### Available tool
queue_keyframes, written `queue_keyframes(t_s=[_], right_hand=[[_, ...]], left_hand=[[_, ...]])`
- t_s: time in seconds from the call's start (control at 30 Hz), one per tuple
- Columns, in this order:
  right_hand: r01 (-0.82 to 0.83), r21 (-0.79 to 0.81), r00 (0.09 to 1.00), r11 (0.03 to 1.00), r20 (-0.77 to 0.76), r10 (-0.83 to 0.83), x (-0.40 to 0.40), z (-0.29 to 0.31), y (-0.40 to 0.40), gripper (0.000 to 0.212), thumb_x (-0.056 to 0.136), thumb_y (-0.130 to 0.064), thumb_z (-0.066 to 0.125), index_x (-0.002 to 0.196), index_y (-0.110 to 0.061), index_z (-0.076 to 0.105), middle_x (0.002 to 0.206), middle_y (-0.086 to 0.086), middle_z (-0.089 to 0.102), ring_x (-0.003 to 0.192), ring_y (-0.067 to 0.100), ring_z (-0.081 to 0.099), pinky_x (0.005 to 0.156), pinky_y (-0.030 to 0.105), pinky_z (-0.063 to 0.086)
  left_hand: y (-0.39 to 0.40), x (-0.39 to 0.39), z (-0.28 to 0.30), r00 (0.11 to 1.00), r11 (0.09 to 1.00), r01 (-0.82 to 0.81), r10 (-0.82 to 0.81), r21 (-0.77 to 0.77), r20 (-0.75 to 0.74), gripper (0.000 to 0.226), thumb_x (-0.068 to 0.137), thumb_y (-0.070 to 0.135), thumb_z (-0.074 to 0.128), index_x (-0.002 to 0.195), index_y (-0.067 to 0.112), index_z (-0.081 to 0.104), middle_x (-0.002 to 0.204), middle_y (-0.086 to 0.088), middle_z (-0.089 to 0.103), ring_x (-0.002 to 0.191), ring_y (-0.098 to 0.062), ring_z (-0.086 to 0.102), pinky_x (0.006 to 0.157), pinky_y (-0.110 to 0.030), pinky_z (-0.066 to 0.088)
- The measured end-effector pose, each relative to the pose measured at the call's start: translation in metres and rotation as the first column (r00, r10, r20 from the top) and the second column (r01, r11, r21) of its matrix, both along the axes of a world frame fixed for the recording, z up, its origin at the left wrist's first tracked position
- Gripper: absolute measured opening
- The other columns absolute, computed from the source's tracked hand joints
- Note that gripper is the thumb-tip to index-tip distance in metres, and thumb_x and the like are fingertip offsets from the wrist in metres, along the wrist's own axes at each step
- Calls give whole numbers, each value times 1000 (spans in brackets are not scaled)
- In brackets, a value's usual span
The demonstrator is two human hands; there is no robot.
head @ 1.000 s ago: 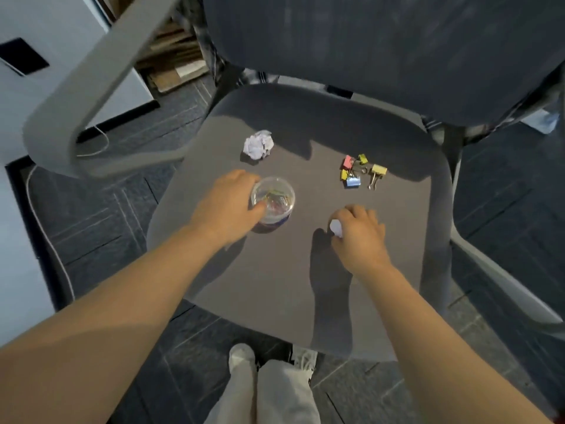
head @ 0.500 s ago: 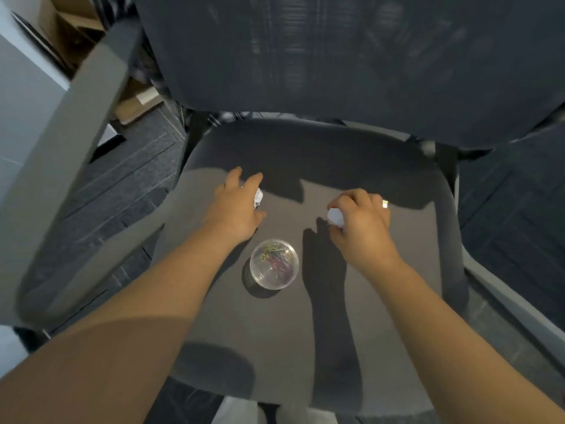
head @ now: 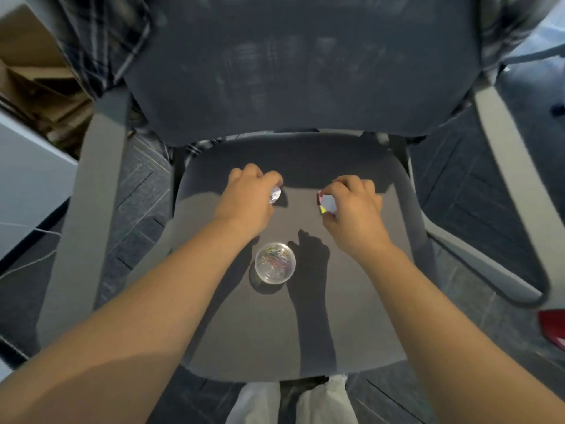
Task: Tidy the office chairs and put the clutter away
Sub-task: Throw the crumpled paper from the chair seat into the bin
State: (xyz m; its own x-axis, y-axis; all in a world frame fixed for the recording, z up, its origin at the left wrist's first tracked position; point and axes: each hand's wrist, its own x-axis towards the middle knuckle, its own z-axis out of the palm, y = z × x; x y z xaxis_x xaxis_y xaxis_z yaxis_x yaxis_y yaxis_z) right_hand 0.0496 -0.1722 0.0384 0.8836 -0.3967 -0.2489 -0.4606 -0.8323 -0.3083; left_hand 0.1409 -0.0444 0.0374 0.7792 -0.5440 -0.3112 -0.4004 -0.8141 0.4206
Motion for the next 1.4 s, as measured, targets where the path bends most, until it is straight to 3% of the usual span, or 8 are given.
queue_keyframes(t_s=[0.27, 0.57, 0.83, 1.0, 1.4], right_hand=[[158, -82, 982, 984, 118, -148, -72, 114, -47, 34, 89, -13, 55, 122, -13, 53, 136, 5, 44, 124, 29, 35, 96, 37, 33], [465, -117, 865, 877, 272, -422, -255, 194, -137, 33, 86, -12, 56, 119, -10, 57, 132, 9, 47, 120, 29, 39, 92, 35, 36], [689, -119, 715, 715, 271, -644, -464, 213, -196, 33, 85, -9, 57, 117, -7, 55, 127, 10, 52, 115, 29, 43, 95, 34, 37], [826, -95, 561, 555, 235, -794, -571, 207, -224, 30, 87, -11, 56, 117, -7, 54, 127, 10, 50, 117, 28, 41, 98, 35, 35], [924, -15, 379, 382, 165, -911, -683, 147, -347, 30, 87, -13, 59, 117, -9, 54, 130, 7, 47, 119, 24, 41, 99, 31, 35]], left_hand=[[-60, -57, 117, 971, 971, 231, -226, -66, 80, 39, 87, 5, 52, 124, 16, 54, 123, -13, 48, 118, -31, 37, 98, -36, 38], [-181, -209, 200, 866, 845, 495, -458, -205, 202, 41, 86, 12, 58, 126, 17, 53, 121, -13, 52, 115, -31, 43, 96, -36, 40], [-274, -386, 212, 755, 721, 656, -621, -225, 210, 38, 88, 14, 57, 125, 18, 51, 123, -11, 50, 114, -30, 42, 91, -35, 44], [-330, -486, 210, 652, 613, 756, -736, -232, 182, 34, 89, 10, 53, 123, 15, 53, 122, -11, 50, 115, -31, 41, 87, -37, 44], [-492, -597, 145, 487, 474, 867, -871, -153, 60, 44, 90, 16, 53, 133, 19, 43, 131, -10, 47, 124, -29, 38, 94, -37, 43]])
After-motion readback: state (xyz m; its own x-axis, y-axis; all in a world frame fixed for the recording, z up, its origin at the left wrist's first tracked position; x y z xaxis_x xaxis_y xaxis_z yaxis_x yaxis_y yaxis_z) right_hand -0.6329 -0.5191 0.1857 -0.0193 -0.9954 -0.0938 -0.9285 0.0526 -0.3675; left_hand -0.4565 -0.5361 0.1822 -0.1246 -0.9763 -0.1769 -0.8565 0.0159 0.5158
